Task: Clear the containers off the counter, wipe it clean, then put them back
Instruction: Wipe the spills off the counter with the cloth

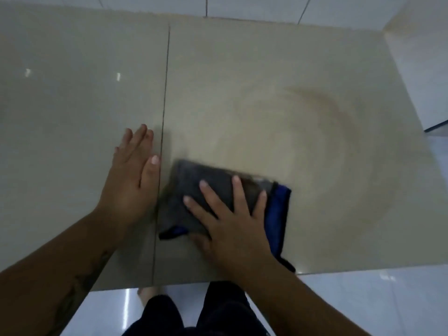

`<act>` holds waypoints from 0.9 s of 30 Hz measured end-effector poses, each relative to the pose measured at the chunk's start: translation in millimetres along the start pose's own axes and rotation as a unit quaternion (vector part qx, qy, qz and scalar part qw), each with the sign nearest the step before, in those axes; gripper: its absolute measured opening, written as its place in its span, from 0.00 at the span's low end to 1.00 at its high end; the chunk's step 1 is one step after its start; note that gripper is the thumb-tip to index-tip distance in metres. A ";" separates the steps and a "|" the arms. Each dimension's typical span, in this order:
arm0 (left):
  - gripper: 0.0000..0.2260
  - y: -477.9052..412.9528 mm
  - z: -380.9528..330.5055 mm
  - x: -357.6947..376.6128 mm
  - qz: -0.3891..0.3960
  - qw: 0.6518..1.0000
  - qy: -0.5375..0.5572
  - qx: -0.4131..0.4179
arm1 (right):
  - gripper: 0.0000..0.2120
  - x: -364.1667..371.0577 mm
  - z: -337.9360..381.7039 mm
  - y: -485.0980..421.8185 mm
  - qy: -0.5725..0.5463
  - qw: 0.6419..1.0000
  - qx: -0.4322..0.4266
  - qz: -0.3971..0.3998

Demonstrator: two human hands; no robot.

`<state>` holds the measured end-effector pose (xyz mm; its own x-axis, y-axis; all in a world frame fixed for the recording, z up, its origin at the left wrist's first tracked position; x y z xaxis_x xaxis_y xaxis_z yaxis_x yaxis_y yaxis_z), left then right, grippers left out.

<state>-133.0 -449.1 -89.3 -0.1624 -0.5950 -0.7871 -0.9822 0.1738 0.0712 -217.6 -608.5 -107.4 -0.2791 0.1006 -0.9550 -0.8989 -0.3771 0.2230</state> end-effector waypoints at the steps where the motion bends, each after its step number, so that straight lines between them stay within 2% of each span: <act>1: 0.28 10.2 8.6 -4.7 0.011 0.999 -0.037 0.005 | 0.27 -5.9 -2.2 -23.2 0.001 1.000 0.006 -0.013; 3: 0.28 33.1 26.5 -12.4 0.039 0.995 -0.089 0.012 | 0.28 -18.8 -37.4 -64.1 0.012 0.999 0.039 0.000; 5: 0.29 54.4 44.8 -18.7 0.062 0.992 -0.113 0.010 | 0.29 -36.3 -106.3 -82.9 0.012 0.993 0.113 0.010; 7: 0.30 69.0 60.1 -24.0 0.075 0.988 -0.134 0.003 | 0.28 -48.1 -174.3 -66.5 -0.030 0.980 0.193 0.028; 9: 0.31 77.1 71.2 -26.8 0.077 0.987 -0.140 -0.009 | 0.26 -45.2 -205.4 -25.7 -0.070 0.973 0.217 0.045; 12: 0.32 75.5 74.9 -25.9 0.070 0.986 -0.148 -0.014 | 0.27 -25.8 -165.4 32.8 0.000 0.989 0.134 0.066; 15: 0.30 73.1 77.0 -27.7 0.052 0.989 -0.137 -0.013 | 0.29 1.3 -66.3 56.6 0.095 0.993 0.010 0.072; 18: 0.28 75.4 78.6 -38.2 0.017 0.997 -0.077 -0.023 | 0.30 11.1 33.2 33.6 0.093 0.991 -0.066 0.064; 20: 0.28 77.8 79.5 -44.5 -0.008 0.999 -0.037 -0.040 | 0.28 -0.6 69.0 -11.7 0.072 0.993 -0.091 0.026; 22: 0.29 78.7 79.8 -48.2 -0.023 0.998 -0.025 -0.049 | 0.28 -20.5 64.8 -71.5 0.056 0.996 -0.067 -0.007; 23: 0.28 78.2 79.4 -48.6 -0.022 0.998 -0.029 -0.048 | 0.29 -28.1 46.6 -101.8 0.052 0.998 -0.036 0.003; 25: 0.28 78.6 78.1 -45.2 -0.012 0.998 -0.042 -0.047 | 0.31 -38.1 -20.5 -142.9 0.031 0.996 0.068 0.042; 27: 0.28 79.1 77.6 -44.9 -0.011 0.998 -0.044 -0.045 | 0.33 -53.0 -93.3 -146.1 0.028 0.986 0.154 0.048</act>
<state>-196.1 -347.8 -95.8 -0.1362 -0.5254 -0.8399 -0.9905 0.0888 0.1051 -39.9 -644.7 -107.7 -0.3574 0.0240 -0.9337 -0.9314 -0.0836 0.3544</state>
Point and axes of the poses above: each hand's wrist, its own y-axis away from the middle knuckle, its own x-axis out of the palm, z = x × y, the point moved 10 cm from there along -y, towards the middle knuckle, and after that the axes turned 8 degrees about z, right-handed, at the moved point
